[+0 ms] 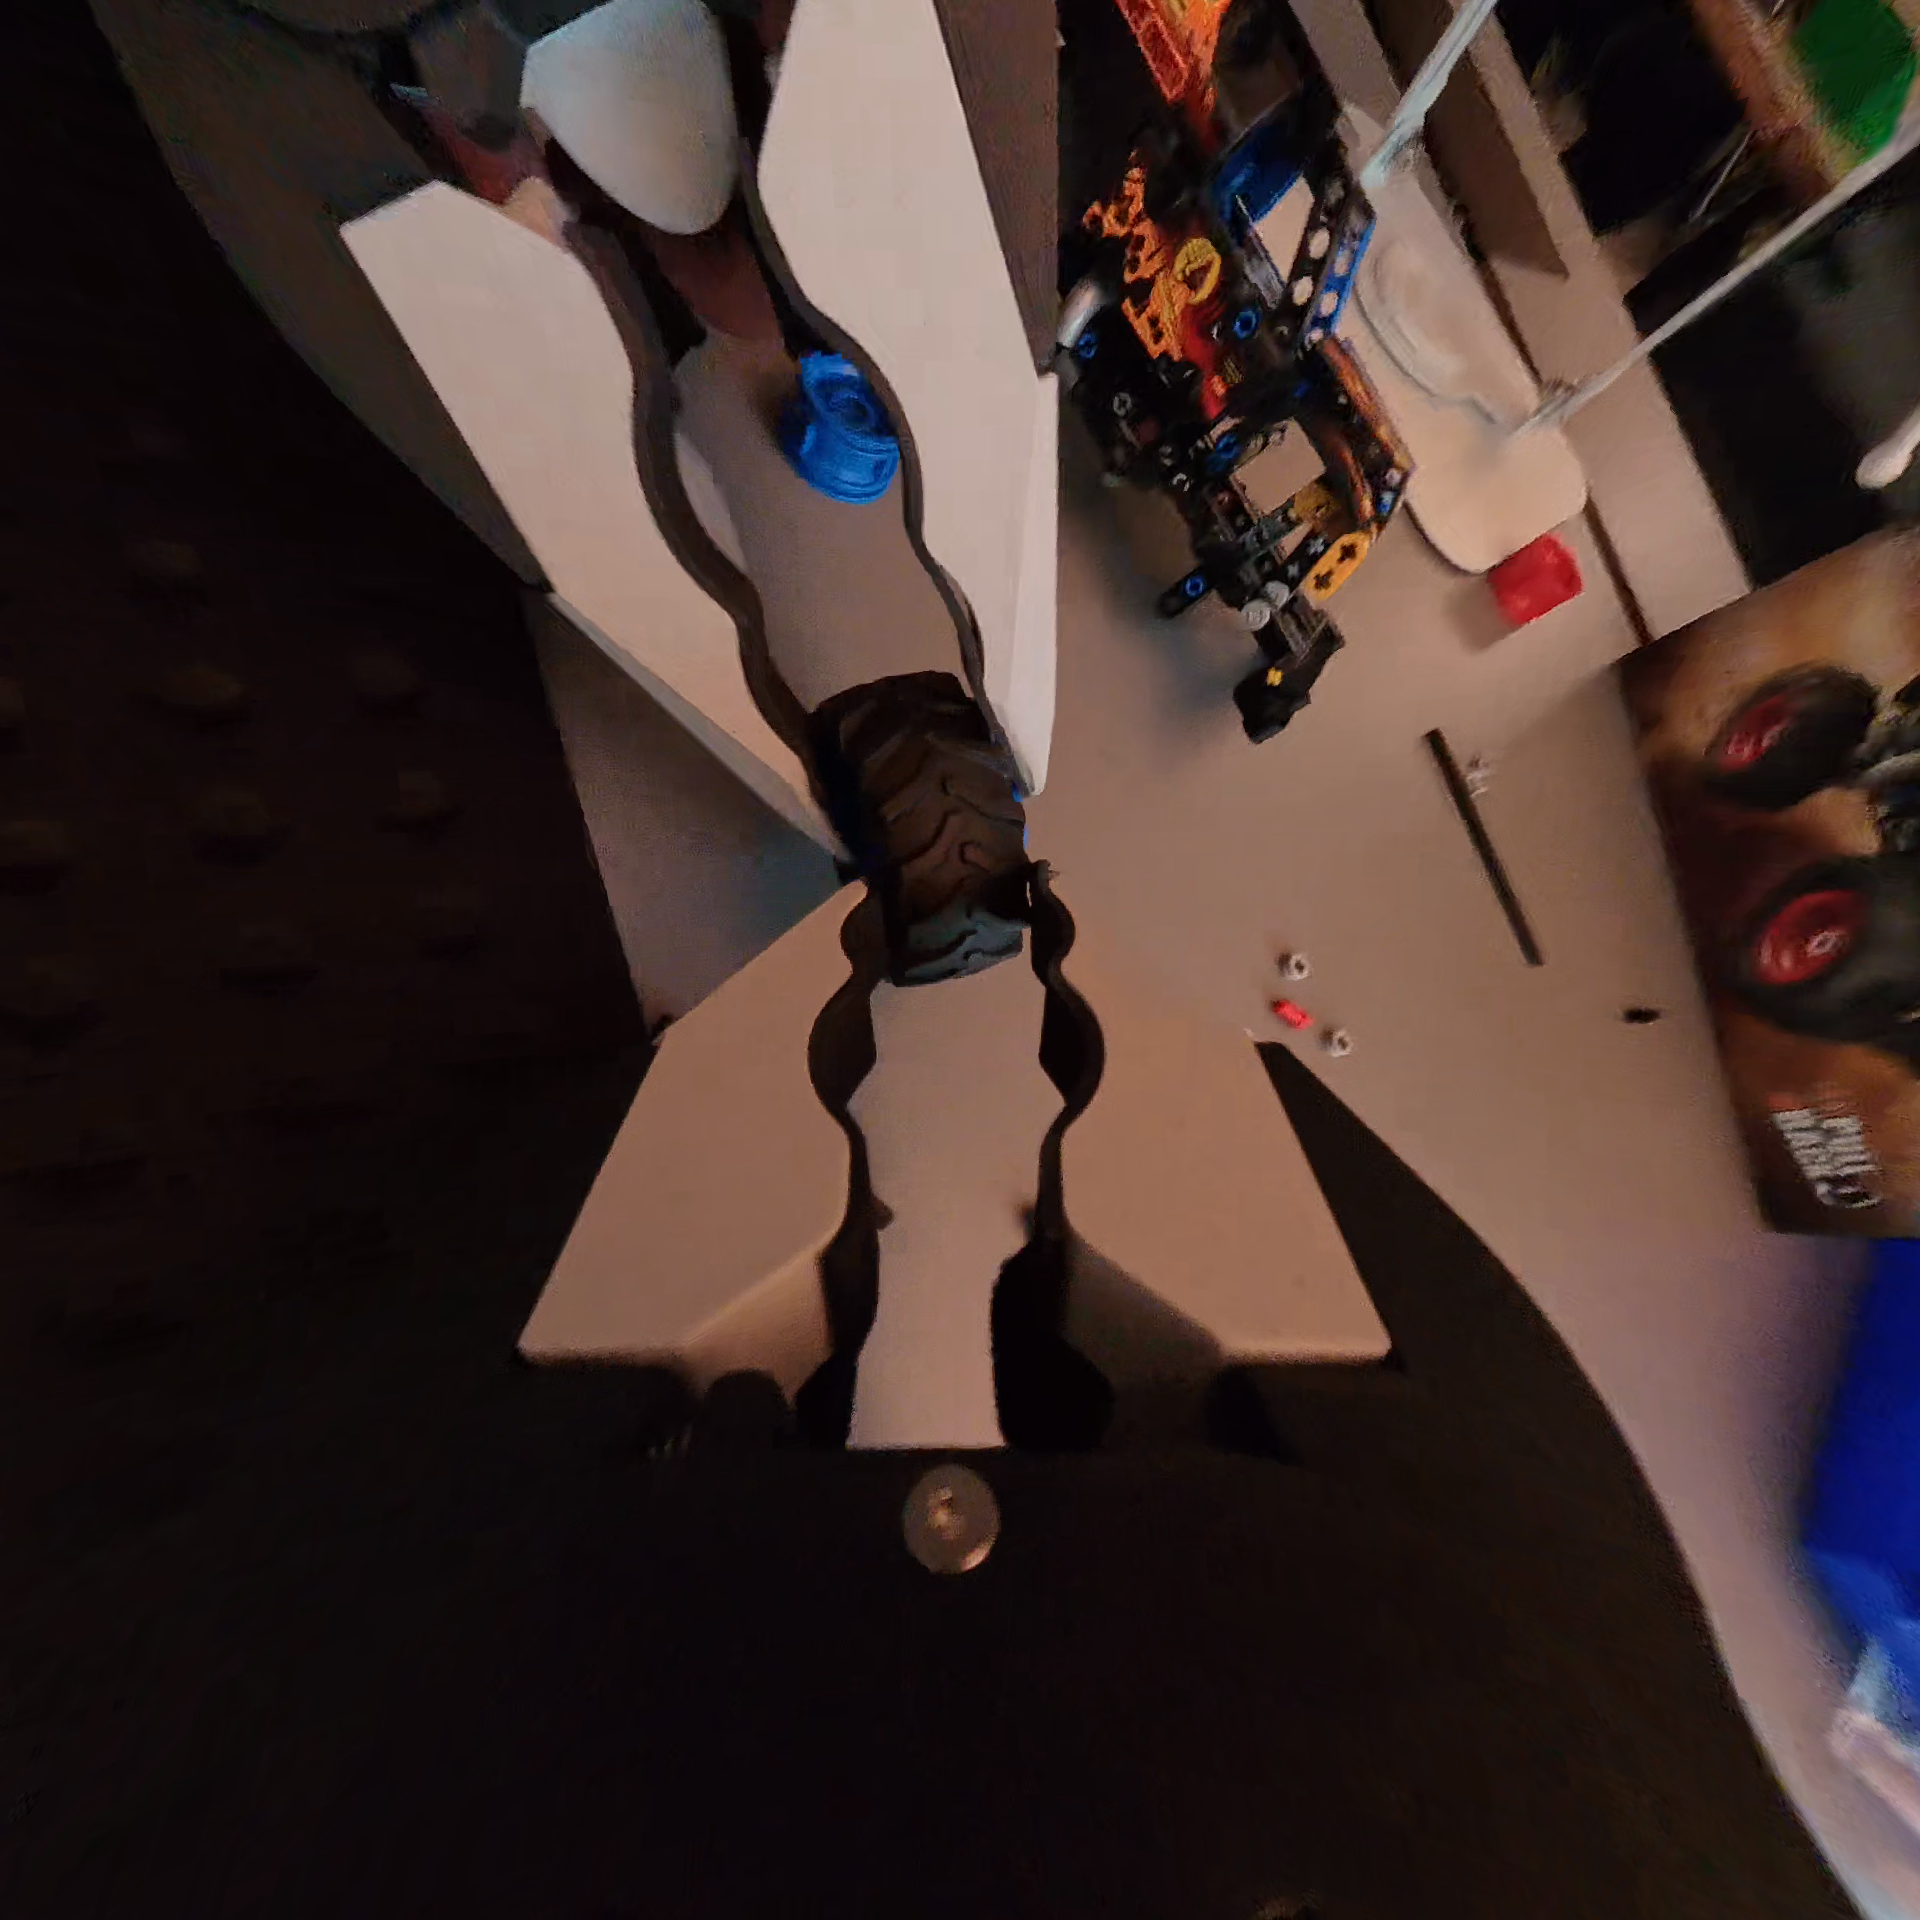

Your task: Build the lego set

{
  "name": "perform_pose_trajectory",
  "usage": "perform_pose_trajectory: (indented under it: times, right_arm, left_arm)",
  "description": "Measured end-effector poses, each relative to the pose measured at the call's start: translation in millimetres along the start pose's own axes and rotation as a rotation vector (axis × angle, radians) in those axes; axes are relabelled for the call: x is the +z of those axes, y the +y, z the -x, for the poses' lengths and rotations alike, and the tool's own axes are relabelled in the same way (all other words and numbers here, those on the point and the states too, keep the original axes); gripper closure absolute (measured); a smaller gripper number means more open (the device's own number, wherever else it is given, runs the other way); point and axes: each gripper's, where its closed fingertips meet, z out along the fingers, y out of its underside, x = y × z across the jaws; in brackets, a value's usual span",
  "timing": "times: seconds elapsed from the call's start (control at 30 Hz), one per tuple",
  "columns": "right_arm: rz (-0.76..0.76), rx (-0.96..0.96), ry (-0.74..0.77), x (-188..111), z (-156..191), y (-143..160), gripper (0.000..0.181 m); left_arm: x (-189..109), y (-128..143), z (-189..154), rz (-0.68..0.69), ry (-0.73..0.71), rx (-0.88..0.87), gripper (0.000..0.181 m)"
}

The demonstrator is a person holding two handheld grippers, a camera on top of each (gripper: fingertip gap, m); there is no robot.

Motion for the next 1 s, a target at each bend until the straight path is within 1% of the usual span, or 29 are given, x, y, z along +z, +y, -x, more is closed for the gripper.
perform_pose_trajectory:
  times: [0.07, 0.1, 0.17, 0.33, 0.37, 0.43, 0.5, 0.6, 0.63, 0.67, 0.73, 0.83, 1.0]
  right_arm:
    - [-0.020, -0.020, -0.026, 2, 4, -3, 0.155]
    - [-0.026, -0.011, -0.053, 4, 7, -3, 0.155]
    - [-0.020, -0.012, -0.076, 5, 10, -1, 0.154]
    - [-0.022, -0.052, -0.057, 2, 15, -3, 0.152]
    - [-0.021, -0.042, -0.053, 2, 16, -3, 0.151]
    - [-0.023, -0.024, -0.024, 0, 14, -2, 0.142]
    - [-0.026, -0.032, -0.007, -2, 13, -3, 0.141]
    - [-0.022, -0.067, -0.044, 5, 22, -4, 0.143]
    - [-0.028, -0.063, -0.062, 7, 24, -5, 0.148]
    - [-0.033, -0.066, -0.072, 7, 24, -6, 0.148]
    - [-0.041, -0.083, -0.079, 8, 25, -7, 0.150]
    - [-0.026, -0.122, -0.081, 7, 28, -5, 0.154]
    - [0.034, -0.179, -0.121, 7, 34, 1, 0.159]
  left_arm:
    - [4, 13, 0, 0.069, -0.058, 0.137, 0.151]
    - [4, 10, -1, 0.042, -0.079, 0.162, 0.151]
    - [1, 9, -5, 0.049, -0.091, 0.204, 0.151]
    - [-2, 6, -10, 0.029, -0.105, 0.267, 0.150]
    - [-2, 5, -11, 0.025, -0.108, 0.266, 0.149]
    - [-4, 4, -14, 0.021, -0.108, 0.269, 0.149]
    - [-3, 5, -13, 0.022, -0.113, 0.270, 0.149]
    - [-3, 1, -16, -0.001, -0.106, 0.279, 0.151]
    - [-3, 1, -14, 0.005, -0.116, 0.284, 0.151]
    - [-3, 1, -14, 0.003, -0.109, 0.263, 0.151]
    - [-5, 3, -17, 0.000, -0.066, 0.193, 0.150]
    - [-5, 1, -21, -0.008, -0.040, 0.196, 0.153]
    - [-5, -3, -32, -0.012, 0.059, 0.143, 0.155]
